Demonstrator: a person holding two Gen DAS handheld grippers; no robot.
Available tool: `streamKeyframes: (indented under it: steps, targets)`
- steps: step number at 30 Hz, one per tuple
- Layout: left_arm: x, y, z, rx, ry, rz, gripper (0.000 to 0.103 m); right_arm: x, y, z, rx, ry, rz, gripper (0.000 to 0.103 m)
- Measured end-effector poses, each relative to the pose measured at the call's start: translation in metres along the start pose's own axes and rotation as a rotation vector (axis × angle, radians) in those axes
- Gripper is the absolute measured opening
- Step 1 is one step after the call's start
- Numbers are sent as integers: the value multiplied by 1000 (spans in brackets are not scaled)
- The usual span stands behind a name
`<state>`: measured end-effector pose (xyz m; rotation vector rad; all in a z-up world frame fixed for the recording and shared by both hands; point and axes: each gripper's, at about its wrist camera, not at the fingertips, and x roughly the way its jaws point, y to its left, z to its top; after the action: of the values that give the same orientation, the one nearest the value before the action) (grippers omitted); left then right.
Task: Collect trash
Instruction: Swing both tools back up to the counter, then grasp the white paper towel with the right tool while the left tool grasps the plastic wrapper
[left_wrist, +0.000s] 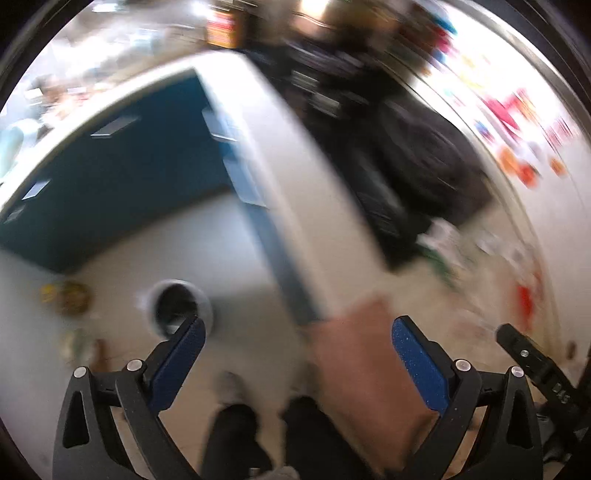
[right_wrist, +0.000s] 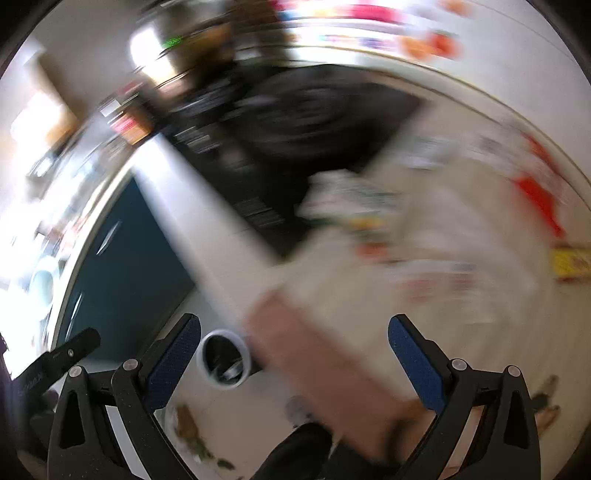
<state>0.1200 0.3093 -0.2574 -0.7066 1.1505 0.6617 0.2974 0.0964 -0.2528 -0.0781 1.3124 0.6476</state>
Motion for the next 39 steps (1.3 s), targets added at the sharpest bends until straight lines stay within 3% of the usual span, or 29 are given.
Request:
streamKeyframes:
  steps: [4,7,8,11,12,13,15,16,21,24,25,32,35,39]
  targets:
    - [70,-95,-1,75,158,-141,102,9,-109,20,144,-6,-94,101]
    - [107,-145,-4,108,226,-174,99,26,-159,28,173,16,-130,80]
    - [119,-157,-5,116,245,-181,96,32,-173,31,172,24,-143,78]
    - [152,-190,-6,138,290,-160,69,49,-198,39,147,45,-164,78]
    - [156,-196,-9,143,294,-148,49,53,-204,41,143,52,-165,78]
    - [160,-200,-9,150,295,-139,22,59,-209,44,134,64,-163,78]
    - [166,-206,-10,173,292,-103,11,71,-216,46,118,79,-174,78]
    - [164,-206,-10,182,282,-95,0,77,-216,47,110,87,-172,78]
    - [143,-192,-13,243,209,-13,0,106,-212,48,66,129,-215,76]
    - [126,-175,-14,254,176,15,0,107,-198,43,-17,96,-311,35]
    - [119,-168,-14,255,165,21,0,104,-199,42,-11,82,-283,4]
    - [61,-113,-8,232,60,38,0,60,-195,35,73,22,-189,4]
    - [35,-80,-5,195,14,49,0,31,-169,29,60,-18,-130,4]
    - [11,-18,0,117,-35,78,0,12,-100,18,2,-35,-33,4]
